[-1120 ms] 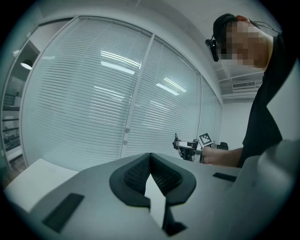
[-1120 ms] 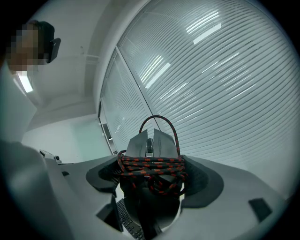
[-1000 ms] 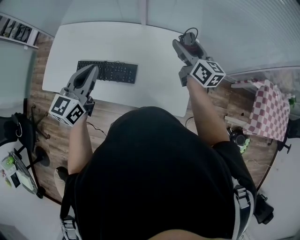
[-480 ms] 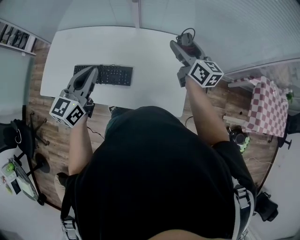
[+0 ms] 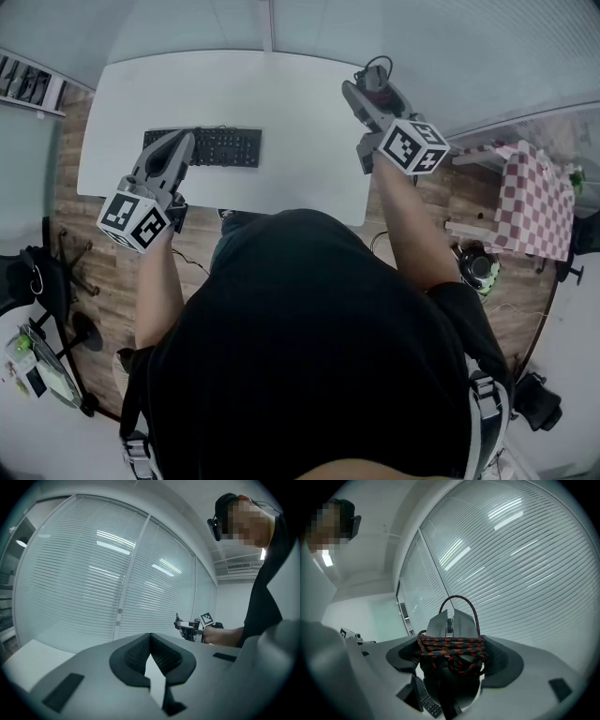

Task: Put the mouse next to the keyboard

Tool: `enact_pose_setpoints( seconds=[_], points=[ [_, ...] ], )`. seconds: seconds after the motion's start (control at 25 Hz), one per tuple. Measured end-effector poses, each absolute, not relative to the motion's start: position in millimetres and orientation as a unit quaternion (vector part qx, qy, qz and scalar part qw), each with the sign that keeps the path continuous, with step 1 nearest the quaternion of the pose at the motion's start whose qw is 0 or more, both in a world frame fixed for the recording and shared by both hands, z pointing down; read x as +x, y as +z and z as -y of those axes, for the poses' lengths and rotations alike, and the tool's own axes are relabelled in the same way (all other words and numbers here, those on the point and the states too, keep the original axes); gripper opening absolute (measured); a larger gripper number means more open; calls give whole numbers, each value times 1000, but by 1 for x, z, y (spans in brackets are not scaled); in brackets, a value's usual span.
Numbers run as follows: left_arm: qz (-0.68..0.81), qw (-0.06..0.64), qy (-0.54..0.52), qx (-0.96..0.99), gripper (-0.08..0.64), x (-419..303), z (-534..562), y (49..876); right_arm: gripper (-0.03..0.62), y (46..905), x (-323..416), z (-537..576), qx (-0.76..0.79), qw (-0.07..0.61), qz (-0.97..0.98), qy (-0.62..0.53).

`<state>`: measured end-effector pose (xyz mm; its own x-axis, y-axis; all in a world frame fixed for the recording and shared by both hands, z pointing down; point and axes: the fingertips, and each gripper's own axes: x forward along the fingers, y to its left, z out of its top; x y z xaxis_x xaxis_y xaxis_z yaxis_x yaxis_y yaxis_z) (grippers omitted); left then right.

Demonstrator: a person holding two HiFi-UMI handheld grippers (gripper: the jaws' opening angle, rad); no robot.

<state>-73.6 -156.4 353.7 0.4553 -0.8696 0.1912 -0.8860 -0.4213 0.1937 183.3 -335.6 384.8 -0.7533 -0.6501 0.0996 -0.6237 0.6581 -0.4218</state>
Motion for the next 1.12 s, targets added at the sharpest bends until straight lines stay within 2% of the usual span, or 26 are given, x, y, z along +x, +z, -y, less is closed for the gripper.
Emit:
enact_pose_setpoints(
  seconds=[0.76, 1.12],
  points=[
    [482, 133, 46, 865, 21, -101, 150, 353, 402, 403, 180, 316, -394, 38, -888, -234],
    [456, 140, 46, 878, 21, -135, 154, 356, 402, 405, 148, 308, -412, 33, -880, -236]
  ],
)
